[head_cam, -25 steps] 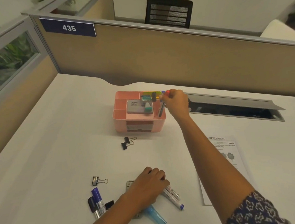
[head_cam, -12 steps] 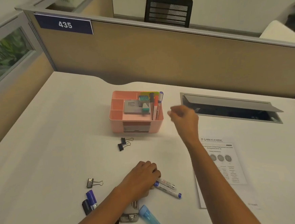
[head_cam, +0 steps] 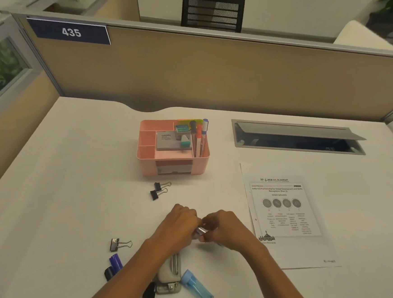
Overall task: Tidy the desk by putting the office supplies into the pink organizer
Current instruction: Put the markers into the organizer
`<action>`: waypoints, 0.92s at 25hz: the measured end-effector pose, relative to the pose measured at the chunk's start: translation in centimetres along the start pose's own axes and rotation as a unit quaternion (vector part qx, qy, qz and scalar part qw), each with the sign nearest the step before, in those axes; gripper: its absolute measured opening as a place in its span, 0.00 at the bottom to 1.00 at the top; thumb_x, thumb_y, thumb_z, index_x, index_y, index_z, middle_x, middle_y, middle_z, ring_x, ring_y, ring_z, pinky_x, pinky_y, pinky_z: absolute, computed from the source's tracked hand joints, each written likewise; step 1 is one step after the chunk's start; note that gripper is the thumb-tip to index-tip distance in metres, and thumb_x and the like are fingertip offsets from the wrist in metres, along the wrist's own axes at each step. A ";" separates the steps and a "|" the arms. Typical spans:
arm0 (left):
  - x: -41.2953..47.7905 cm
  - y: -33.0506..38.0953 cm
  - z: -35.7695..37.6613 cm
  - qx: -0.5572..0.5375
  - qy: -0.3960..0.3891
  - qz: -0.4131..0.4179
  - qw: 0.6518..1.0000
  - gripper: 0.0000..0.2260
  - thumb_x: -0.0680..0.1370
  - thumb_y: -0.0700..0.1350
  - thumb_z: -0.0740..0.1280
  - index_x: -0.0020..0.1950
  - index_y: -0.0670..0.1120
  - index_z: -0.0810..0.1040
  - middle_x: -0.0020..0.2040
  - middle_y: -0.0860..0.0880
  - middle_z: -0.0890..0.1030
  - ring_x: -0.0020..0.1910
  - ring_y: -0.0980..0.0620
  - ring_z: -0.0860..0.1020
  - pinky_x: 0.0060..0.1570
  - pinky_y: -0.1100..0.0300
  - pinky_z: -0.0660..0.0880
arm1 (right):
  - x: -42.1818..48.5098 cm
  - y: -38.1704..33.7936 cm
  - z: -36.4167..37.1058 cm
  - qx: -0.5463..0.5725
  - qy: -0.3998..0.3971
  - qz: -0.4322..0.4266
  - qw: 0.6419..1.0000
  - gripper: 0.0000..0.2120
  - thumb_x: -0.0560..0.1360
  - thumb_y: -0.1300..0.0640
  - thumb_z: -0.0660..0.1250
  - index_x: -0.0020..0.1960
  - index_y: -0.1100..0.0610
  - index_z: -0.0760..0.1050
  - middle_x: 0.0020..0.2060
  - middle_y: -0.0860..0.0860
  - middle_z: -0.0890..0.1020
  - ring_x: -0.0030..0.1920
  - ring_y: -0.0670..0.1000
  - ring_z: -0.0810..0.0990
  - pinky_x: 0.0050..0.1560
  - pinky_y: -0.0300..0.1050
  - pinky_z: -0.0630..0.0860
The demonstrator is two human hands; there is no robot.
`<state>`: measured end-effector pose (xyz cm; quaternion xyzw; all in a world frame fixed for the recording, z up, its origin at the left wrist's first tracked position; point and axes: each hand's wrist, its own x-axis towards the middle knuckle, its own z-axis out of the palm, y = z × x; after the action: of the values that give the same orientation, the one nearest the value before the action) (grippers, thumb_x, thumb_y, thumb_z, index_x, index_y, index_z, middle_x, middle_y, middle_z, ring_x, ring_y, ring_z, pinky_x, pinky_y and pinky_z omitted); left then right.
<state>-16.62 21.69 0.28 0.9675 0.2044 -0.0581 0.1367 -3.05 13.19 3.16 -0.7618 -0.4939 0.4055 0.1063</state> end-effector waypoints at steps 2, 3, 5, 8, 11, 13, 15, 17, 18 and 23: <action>0.0 0.1 -0.5 -0.010 0.007 -0.015 1.000 0.05 0.76 0.41 0.63 0.48 0.47 0.79 0.45 0.48 0.80 0.43 0.49 0.72 0.51 0.58 0.64 | 0.2 -0.6 0.7 -0.044 0.028 -0.003 0.999 0.13 0.70 0.52 0.72 0.53 0.53 0.81 0.46 0.51 0.85 0.40 0.50 0.79 0.34 0.32 0.66; -0.1 0.0 -0.7 -0.019 0.011 -0.020 1.000 0.05 0.76 0.41 0.63 0.47 0.47 0.79 0.45 0.48 0.80 0.42 0.48 0.73 0.52 0.57 0.65 | 0.3 -0.9 0.9 -0.066 0.047 -0.003 0.997 0.11 0.71 0.52 0.70 0.53 0.53 0.81 0.45 0.52 0.85 0.38 0.50 0.77 0.32 0.32 0.64; 0.0 -0.4 -1.0 -0.025 0.013 -0.021 0.999 0.06 0.76 0.43 0.63 0.47 0.47 0.81 0.44 0.48 0.81 0.43 0.47 0.75 0.53 0.56 0.67 | 0.5 -1.5 1.1 -0.096 0.076 -0.010 0.992 0.10 0.73 0.53 0.67 0.53 0.53 0.80 0.45 0.52 0.84 0.37 0.50 0.74 0.30 0.32 0.60; 0.2 -1.3 -1.3 -0.006 0.021 -0.017 1.000 0.08 0.76 0.43 0.62 0.47 0.48 0.81 0.45 0.50 0.81 0.45 0.48 0.76 0.54 0.55 0.66 | 1.0 -2.3 0.9 -0.116 0.086 -0.029 0.989 0.10 0.75 0.54 0.66 0.55 0.53 0.79 0.47 0.52 0.84 0.38 0.51 0.73 0.31 0.33 0.61; 0.4 -1.8 -2.2 0.011 0.028 -0.021 0.999 0.08 0.75 0.43 0.62 0.48 0.48 0.81 0.45 0.50 0.81 0.47 0.48 0.76 0.54 0.55 0.65 | 1.6 -3.1 0.5 -0.128 0.094 -0.029 0.987 0.10 0.76 0.56 0.66 0.56 0.54 0.78 0.49 0.53 0.84 0.43 0.54 0.79 0.39 0.38 0.67; 0.4 -2.0 -2.8 -0.004 0.060 -0.021 0.998 0.07 0.75 0.44 0.64 0.50 0.48 0.81 0.48 0.49 0.81 0.50 0.47 0.76 0.55 0.54 0.65 | 1.8 -3.7 0.0 -0.127 0.109 -0.032 0.985 0.11 0.76 0.56 0.66 0.58 0.54 0.78 0.50 0.54 0.84 0.47 0.55 0.81 0.41 0.40 0.68; 0.0 -2.3 -2.8 -0.025 0.134 -0.024 0.990 0.14 0.70 0.45 0.72 0.55 0.48 0.80 0.55 0.47 0.79 0.57 0.45 0.74 0.60 0.50 0.67 | 1.5 -4.5 -1.1 -0.087 0.130 -0.033 0.987 0.16 0.74 0.56 0.69 0.61 0.53 0.77 0.51 0.54 0.84 0.49 0.55 0.81 0.44 0.38 0.67; -1.0 -2.3 -3.0 -0.037 0.200 -0.039 0.978 0.27 0.66 0.47 0.76 0.64 0.49 0.74 0.65 0.45 0.73 0.64 0.43 0.70 0.63 0.47 0.68 | 1.1 -5.1 -2.7 -0.033 0.148 -0.021 0.988 0.19 0.72 0.56 0.72 0.62 0.53 0.78 0.51 0.53 0.84 0.49 0.54 0.81 0.43 0.36 0.67; -1.6 -2.4 -3.2 -0.047 0.230 -0.052 0.971 0.31 0.67 0.48 0.76 0.68 0.50 0.70 0.68 0.44 0.69 0.66 0.43 0.67 0.65 0.47 0.67 | 0.9 -5.4 -3.6 -0.024 0.153 -0.015 0.988 0.17 0.72 0.55 0.72 0.60 0.52 0.79 0.48 0.53 0.84 0.45 0.53 0.80 0.39 0.34 0.66; -6.3 -5.1 -4.9 -0.128 0.303 -0.234 0.915 0.28 0.74 0.50 0.70 0.71 0.48 0.65 0.66 0.44 0.70 0.63 0.44 0.70 0.61 0.48 0.70 | -0.1 -6.5 -8.2 0.165 0.196 -0.014 0.966 0.14 0.75 0.57 0.70 0.60 0.57 0.79 0.49 0.51 0.83 0.47 0.51 0.80 0.49 0.39 0.74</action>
<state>-24.19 25.20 4.81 0.8377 0.4621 0.2341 0.1731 -1.51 18.25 12.16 -0.7915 -0.4000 0.3224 0.3311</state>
